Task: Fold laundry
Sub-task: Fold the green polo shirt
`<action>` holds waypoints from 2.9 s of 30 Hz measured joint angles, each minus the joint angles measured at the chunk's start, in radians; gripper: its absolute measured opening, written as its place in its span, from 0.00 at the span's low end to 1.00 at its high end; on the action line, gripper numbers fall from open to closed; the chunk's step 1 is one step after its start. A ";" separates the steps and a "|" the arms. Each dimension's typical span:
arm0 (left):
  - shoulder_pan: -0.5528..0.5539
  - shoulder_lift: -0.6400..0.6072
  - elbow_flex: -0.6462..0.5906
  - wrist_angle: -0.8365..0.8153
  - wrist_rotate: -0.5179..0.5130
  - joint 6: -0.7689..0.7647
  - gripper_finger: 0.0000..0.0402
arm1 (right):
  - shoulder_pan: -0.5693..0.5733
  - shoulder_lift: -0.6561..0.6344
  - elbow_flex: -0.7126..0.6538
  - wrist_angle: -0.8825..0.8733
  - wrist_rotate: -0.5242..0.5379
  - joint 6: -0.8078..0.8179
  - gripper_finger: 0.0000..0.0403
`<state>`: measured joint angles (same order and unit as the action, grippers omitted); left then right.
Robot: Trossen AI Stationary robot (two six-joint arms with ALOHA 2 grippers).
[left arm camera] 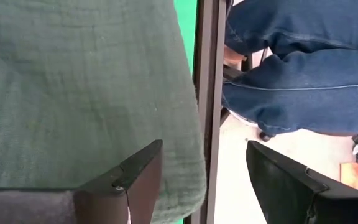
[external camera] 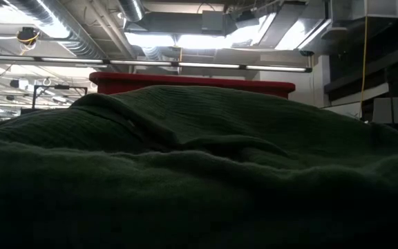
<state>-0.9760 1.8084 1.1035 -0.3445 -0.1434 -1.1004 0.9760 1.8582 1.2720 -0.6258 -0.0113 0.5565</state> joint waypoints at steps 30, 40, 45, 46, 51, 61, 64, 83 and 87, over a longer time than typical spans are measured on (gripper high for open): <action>0.000 0.100 0.004 -0.009 -0.031 -0.015 0.41 | -0.001 0.114 0.002 -0.031 0.015 -0.008 0.32; 0.004 0.084 -0.001 -0.015 0.013 -0.017 0.09 | -0.003 0.115 0.014 -0.036 -0.013 -0.008 0.04; 0.009 0.051 -0.003 -0.014 0.141 -0.050 0.01 | -0.003 0.124 0.084 -0.036 -0.123 -0.021 0.03; 0.010 0.040 -0.003 -0.009 0.161 -0.050 0.01 | -0.001 0.125 0.101 -0.037 -0.148 -0.031 0.02; 0.009 -0.034 -0.001 -0.002 0.222 -0.056 0.00 | 0.005 0.121 0.195 -0.059 -0.203 -0.033 0.03; 0.010 -0.173 0.001 0.005 0.239 -0.103 0.00 | 0.005 0.121 0.399 -0.398 -0.198 -0.031 0.03; 0.017 -0.216 0.003 0.004 0.228 -0.103 0.00 | 0.005 0.120 0.459 -0.513 -0.192 -0.040 0.01; 0.169 -0.389 0.004 -0.298 0.241 -0.094 0.00 | -0.082 0.105 0.582 -0.949 -0.083 -0.314 0.02; 0.202 -0.391 0.004 -0.424 0.212 -0.073 0.00 | -0.143 0.096 0.582 -0.953 -0.039 -0.422 0.02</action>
<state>-0.7736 1.4170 1.1076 -0.7683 0.0681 -1.1730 0.8329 1.9545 1.8536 -1.5789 -0.0505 0.1343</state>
